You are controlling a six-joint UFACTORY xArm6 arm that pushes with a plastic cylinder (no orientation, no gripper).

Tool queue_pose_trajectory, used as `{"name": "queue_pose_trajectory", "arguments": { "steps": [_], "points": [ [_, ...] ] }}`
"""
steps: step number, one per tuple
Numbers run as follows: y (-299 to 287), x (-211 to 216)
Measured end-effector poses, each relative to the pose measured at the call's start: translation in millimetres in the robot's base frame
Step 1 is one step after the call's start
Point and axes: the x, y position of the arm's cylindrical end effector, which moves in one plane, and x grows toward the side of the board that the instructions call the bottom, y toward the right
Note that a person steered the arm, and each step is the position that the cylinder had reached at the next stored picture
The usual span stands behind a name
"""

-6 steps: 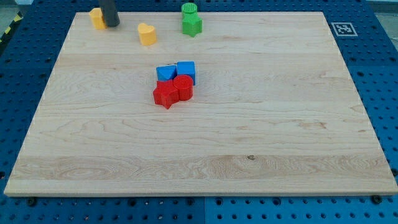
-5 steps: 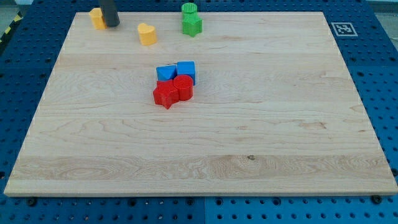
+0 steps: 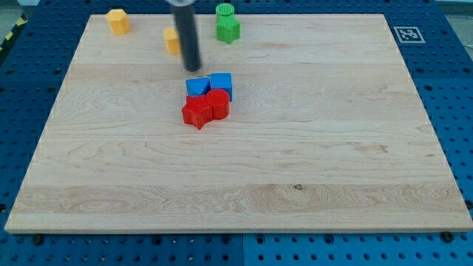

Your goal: Place the green circle vertically below the yellow hexagon

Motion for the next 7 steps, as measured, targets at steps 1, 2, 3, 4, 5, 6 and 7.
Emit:
{"name": "queue_pose_trajectory", "arguments": {
  "steps": [1,2,3,4,5,6,7],
  "points": [
    [58.0,-29.1],
    [98.6,-56.0],
    [110.4,-94.7],
    [96.4,-133.0],
    [90.6,-144.3],
    [73.7,-143.6],
    [50.0,-144.6]
  ]
}}
